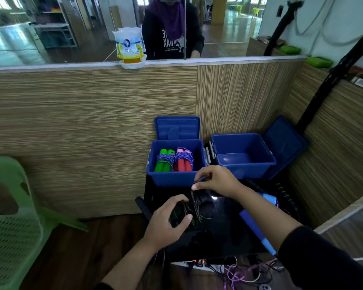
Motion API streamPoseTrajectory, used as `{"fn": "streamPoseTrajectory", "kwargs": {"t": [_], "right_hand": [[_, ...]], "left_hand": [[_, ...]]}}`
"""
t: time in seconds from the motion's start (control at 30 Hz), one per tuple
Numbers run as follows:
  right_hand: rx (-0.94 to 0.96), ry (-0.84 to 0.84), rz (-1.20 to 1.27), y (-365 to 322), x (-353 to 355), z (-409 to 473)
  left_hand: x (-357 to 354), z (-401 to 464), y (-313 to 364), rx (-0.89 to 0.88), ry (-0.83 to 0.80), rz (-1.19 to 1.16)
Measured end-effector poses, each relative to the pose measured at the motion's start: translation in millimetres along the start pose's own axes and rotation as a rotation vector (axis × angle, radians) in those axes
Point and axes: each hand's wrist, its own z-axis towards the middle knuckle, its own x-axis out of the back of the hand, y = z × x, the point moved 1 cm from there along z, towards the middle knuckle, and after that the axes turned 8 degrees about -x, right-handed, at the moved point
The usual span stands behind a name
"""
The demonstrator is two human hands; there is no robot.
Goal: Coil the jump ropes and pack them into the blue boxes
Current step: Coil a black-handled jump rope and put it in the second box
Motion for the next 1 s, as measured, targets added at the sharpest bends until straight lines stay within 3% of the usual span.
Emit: {"fn": "streamPoseTrajectory", "kwargs": {"t": [0.1,0.2,0.3,0.5,0.67,0.73,0.83,0.9,1.0], "right_hand": [[-0.095,-0.076,0.275,8,-3,0],[-0.178,-0.133,0.383,10,-3,0],[-0.257,-0.198,0.461,9,-4,-3],[-0.361,-0.210,0.573,20,-15,-6],[-0.288,-0.114,0.749,18,-20,-22],[-0.162,0.023,0.581,17,-24,-26],[0.053,0.150,0.110,11,-33,-30],[0.084,0.166,0.074,8,-40,-33],[0.010,0.196,0.239,4,-46,-32]], "left_hand": [[-2,7,15,0.175,0.009,-0.270],[-6,15,18,0.210,-0.055,-0.398],[-4,21,17,0.225,-0.029,-0.327],[-1,34,8,0.196,0.198,-0.274],[6,38,-3,0.397,0.330,-0.181],[10,37,-7,0.474,0.366,-0.103],[11,37,-4,0.516,0.357,-0.009],[10,38,2,0.531,0.380,0.051],[7,42,7,0.502,0.418,0.181]]}}
